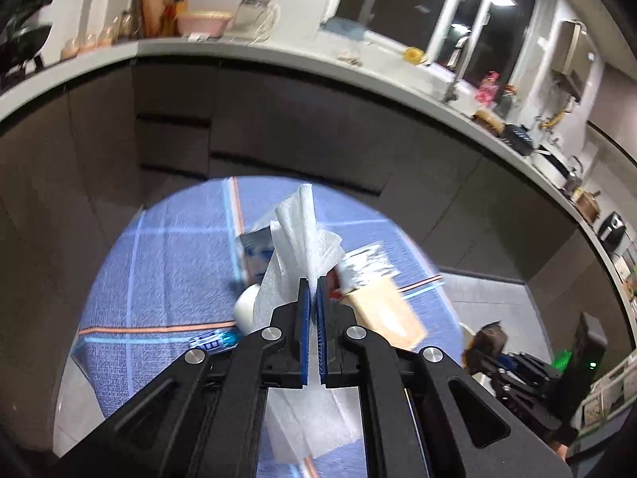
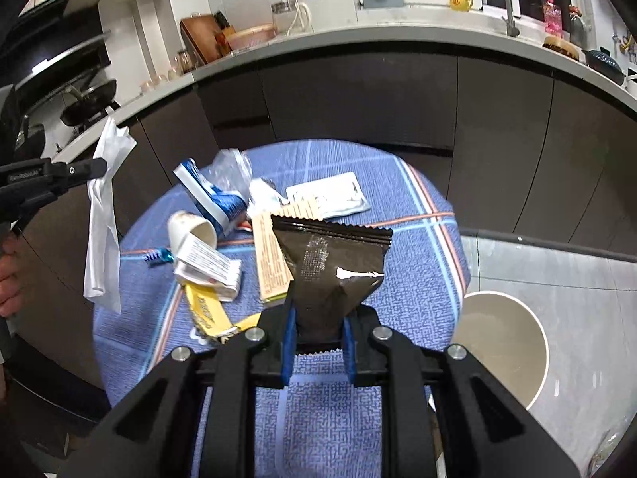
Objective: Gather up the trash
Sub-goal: 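Carry tissue and foil wrapper to the white bin and open both tools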
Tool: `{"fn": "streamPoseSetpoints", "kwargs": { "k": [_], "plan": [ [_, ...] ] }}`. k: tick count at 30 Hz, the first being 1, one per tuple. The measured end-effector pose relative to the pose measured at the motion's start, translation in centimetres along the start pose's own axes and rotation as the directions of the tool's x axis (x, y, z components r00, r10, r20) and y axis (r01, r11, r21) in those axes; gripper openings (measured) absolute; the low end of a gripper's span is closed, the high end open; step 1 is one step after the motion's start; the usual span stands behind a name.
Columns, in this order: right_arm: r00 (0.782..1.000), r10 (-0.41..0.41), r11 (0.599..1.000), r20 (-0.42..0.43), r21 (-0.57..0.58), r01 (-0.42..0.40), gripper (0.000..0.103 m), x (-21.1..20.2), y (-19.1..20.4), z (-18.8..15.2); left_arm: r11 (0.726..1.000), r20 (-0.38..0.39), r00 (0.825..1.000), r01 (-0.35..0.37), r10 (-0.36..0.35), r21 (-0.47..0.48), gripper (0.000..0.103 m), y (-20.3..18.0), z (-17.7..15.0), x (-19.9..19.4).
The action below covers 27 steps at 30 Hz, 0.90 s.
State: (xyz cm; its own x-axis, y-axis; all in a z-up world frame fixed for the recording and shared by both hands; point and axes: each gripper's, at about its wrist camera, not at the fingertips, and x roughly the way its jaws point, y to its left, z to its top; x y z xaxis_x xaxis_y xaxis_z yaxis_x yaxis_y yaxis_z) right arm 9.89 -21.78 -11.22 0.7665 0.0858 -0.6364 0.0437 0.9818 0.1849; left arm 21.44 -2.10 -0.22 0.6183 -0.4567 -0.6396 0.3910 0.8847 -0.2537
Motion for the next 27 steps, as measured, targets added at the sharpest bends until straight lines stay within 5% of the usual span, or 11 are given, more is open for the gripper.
{"fn": "streamPoseSetpoints", "kwargs": {
  "k": [12, 27],
  "plan": [
    [0.994, -0.063, 0.996, 0.091, 0.069, 0.057, 0.02, -5.3, -4.6, -0.3, 0.973, -0.004, 0.982, 0.188, -0.189, 0.137, 0.003, -10.1, 0.1, -1.7],
    [0.984, -0.18, 0.963, -0.013, 0.199, 0.179, 0.02, -4.5, -14.4, -5.4, 0.917, -0.135, 0.933, 0.353, -0.332, 0.183, 0.003, -22.1, -2.9, 9.3]
  ]
}}
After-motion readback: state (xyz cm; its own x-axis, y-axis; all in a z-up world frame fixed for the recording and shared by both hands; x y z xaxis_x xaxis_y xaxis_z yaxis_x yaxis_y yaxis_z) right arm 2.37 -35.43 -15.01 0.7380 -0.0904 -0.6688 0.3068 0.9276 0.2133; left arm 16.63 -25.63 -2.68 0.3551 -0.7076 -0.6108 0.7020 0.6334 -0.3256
